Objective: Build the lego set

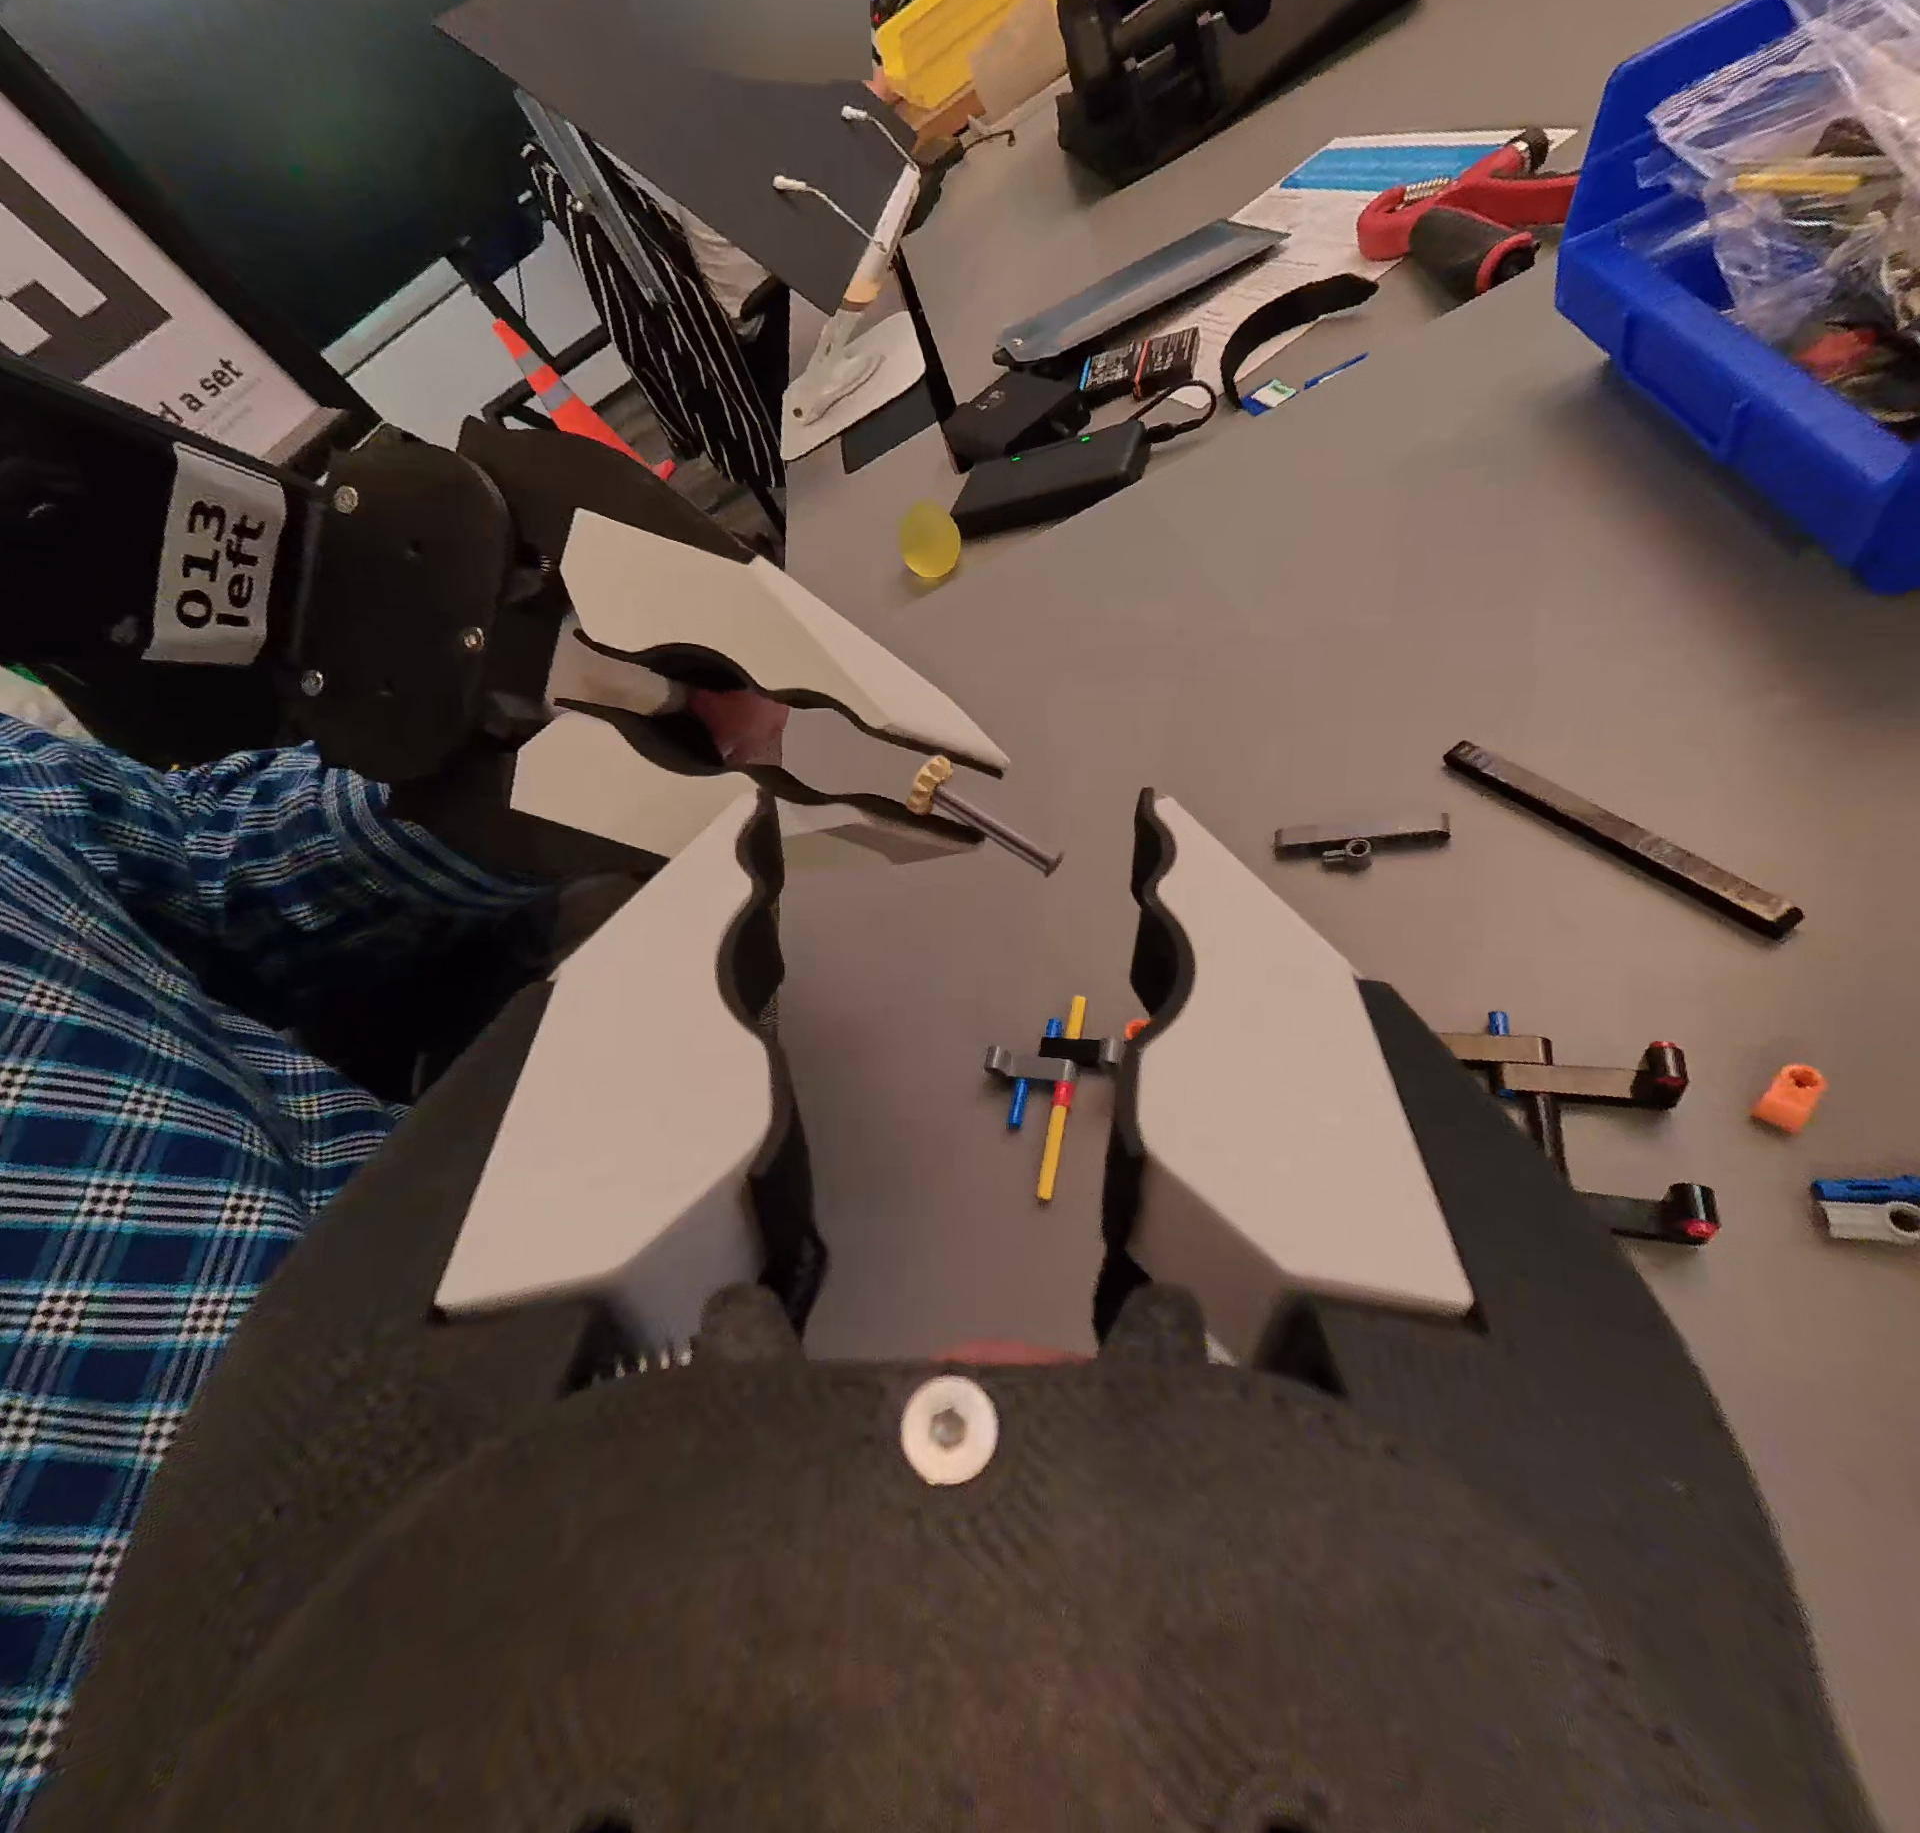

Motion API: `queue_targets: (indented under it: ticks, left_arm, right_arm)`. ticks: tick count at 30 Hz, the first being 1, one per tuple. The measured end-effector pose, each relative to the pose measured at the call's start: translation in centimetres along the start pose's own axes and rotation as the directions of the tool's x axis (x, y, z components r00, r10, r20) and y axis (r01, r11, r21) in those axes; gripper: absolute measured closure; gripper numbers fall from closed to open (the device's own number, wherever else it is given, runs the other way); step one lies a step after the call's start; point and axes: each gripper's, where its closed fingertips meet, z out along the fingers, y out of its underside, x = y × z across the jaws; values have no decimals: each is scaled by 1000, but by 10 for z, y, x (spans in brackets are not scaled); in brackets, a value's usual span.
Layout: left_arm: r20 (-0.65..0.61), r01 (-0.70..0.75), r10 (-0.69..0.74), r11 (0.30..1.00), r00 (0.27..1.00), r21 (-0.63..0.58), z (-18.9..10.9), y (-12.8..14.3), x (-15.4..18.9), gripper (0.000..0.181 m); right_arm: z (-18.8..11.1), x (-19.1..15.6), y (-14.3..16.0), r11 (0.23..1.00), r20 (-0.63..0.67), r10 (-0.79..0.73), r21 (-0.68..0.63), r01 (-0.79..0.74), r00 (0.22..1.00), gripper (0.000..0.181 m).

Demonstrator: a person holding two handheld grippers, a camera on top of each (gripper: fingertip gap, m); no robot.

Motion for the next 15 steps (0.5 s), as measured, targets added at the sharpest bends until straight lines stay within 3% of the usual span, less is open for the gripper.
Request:
queue_targets:
  ticks: [1,10,15]
  left_arm:
    - [11,-6,6,1000,1000,7,0,-1,-2,172]
    - [93,-77,74,997,993,30,4,-10,-5,172]
    - [104,-89,86,996,991,31,5,-11,-6,172]
  right_arm:
    - [-1,1,-1,1000,-8,-4,2,4,1000,114]
    - [-1,3,-5,998,-83,-68,9,69,994,107]
    - [-4,4,-6,997,-95,-79,4,80,992,116]
